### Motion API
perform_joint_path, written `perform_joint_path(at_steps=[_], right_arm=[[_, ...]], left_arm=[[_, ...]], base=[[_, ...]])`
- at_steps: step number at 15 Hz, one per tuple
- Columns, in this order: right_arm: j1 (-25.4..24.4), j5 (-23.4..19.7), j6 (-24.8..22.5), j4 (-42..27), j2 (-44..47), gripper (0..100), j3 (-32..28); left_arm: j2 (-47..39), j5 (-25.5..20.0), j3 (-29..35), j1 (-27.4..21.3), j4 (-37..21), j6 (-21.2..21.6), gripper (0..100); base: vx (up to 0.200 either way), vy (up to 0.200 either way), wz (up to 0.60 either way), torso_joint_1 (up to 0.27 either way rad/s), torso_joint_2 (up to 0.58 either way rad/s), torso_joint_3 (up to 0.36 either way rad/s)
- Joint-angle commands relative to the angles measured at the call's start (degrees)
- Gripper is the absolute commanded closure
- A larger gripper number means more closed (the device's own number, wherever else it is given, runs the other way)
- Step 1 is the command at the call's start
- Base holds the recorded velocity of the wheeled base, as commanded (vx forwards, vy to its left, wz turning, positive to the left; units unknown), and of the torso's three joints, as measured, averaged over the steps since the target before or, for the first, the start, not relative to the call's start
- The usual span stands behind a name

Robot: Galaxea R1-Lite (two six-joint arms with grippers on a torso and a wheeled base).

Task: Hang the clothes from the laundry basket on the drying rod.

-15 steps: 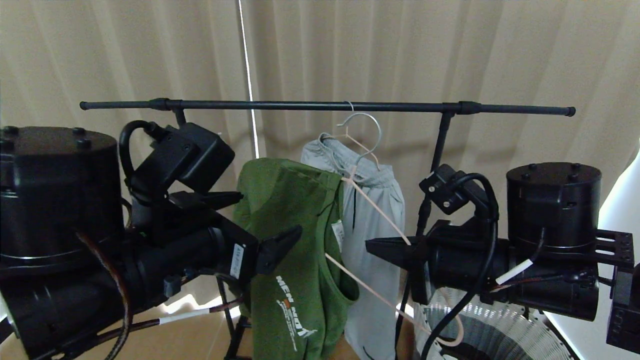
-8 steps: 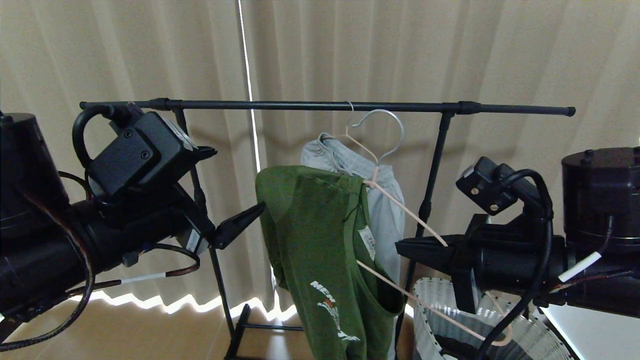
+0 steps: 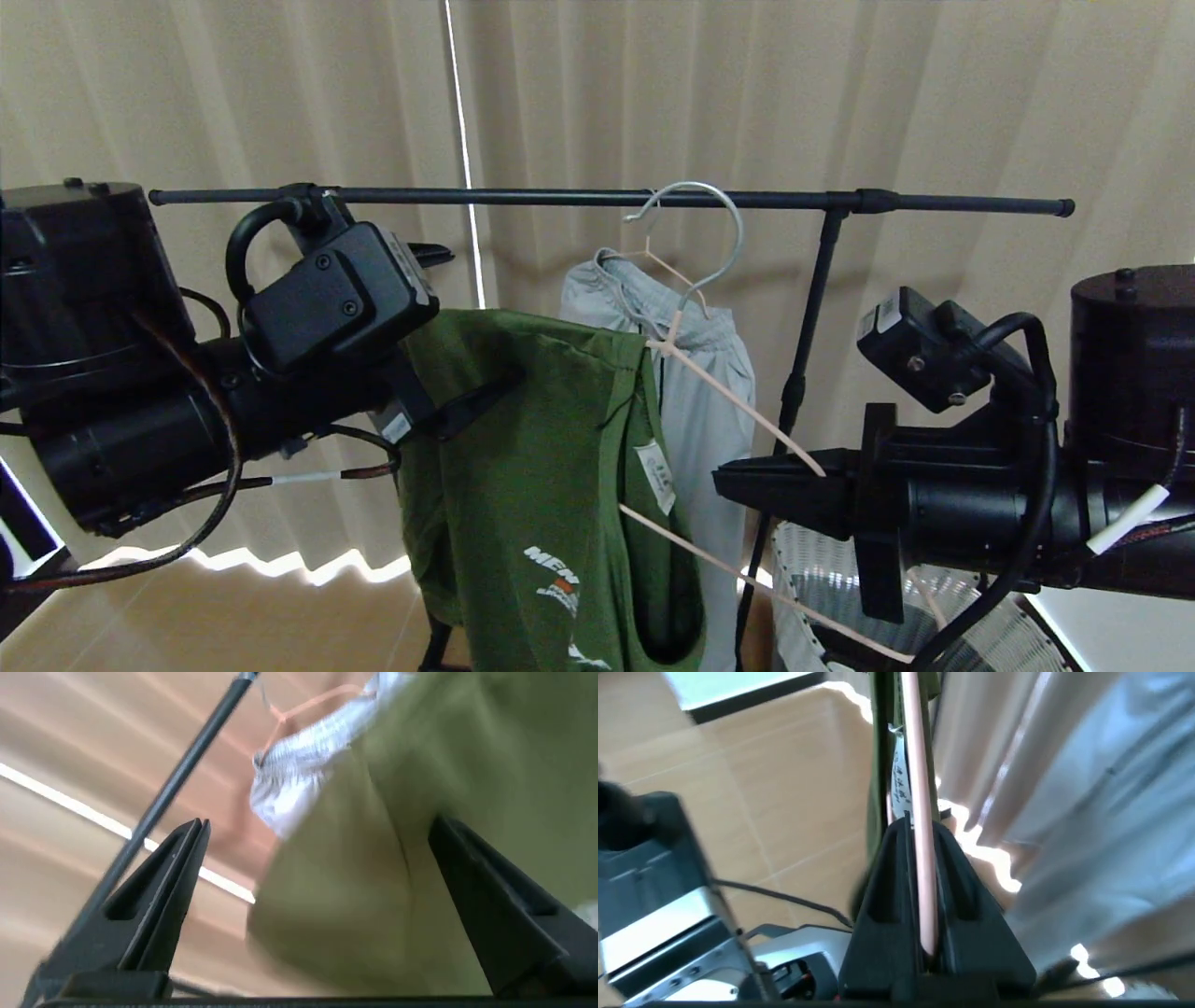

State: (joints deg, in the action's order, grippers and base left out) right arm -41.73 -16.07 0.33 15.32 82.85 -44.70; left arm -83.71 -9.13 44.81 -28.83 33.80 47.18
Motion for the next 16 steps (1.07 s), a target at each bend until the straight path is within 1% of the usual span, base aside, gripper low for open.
perform_joint_path(at_steps=[1, 3, 4, 6, 8, 10, 11, 13, 16], right_arm=[[-1.16, -0.19, 0.11, 0.5, 1.26, 100, 0.05], [-1.6, -0.54, 0.11, 0.58, 1.53, 100, -0.12], [-2.83, -1.25, 0.11, 0.76, 1.44, 100, -0.12], [-3.71, -1.34, 0.11, 0.76, 1.44, 100, -0.12], [-3.71, -1.34, 0.11, 0.76, 1.44, 100, -0.03], [-3.8, -1.42, 0.11, 0.76, 1.09, 100, 0.23], [-3.8, -1.42, 0.11, 0.76, 1.09, 100, 0.32], [-4.85, -1.42, 0.11, 0.76, 1.0, 100, 0.41], [-5.03, -1.42, 0.11, 0.67, 1.0, 100, 0.23]], left_arm=[[-2.24, -0.01, 1.15, 0.0, 0.03, 0.02, 0], [-2.33, -0.1, 1.07, 0.0, 0.03, 0.11, 0], [-2.68, -0.1, 1.07, -0.09, 0.12, 0.11, 0], [-2.68, -0.19, 1.07, -0.09, 0.12, 0.11, 0], [-2.77, -2.03, 1.07, -0.09, 0.12, 0.02, 0], [-2.77, -2.21, 0.8, -0.09, 0.12, 0.02, 0], [-2.77, -2.21, 0.8, -0.09, 0.12, 0.02, 100], [-3.3, -3.7, 0.54, -0.09, 0.12, 0.02, 100], [-3.56, -3.7, 0.45, 0.0, 0.12, 0.02, 100]], base=[[0.0, 0.0, 0.0, 0.0, 0.0, 0.0], [0.0, 0.0, 0.0, 0.0, 0.0, 0.0], [0.0, 0.0, 0.0, 0.0, 0.0, 0.0], [0.0, 0.0, 0.0, 0.0, 0.0, 0.0], [0.0, 0.0, 0.0, 0.0, 0.0, 0.0], [0.0, 0.0, 0.0, 0.0, 0.0, 0.0], [0.0, 0.0, 0.0, 0.0, 0.0, 0.0], [0.0, 0.0, 0.0, 0.0, 0.0, 0.0], [0.0, 0.0, 0.0, 0.0, 0.0, 0.0]])
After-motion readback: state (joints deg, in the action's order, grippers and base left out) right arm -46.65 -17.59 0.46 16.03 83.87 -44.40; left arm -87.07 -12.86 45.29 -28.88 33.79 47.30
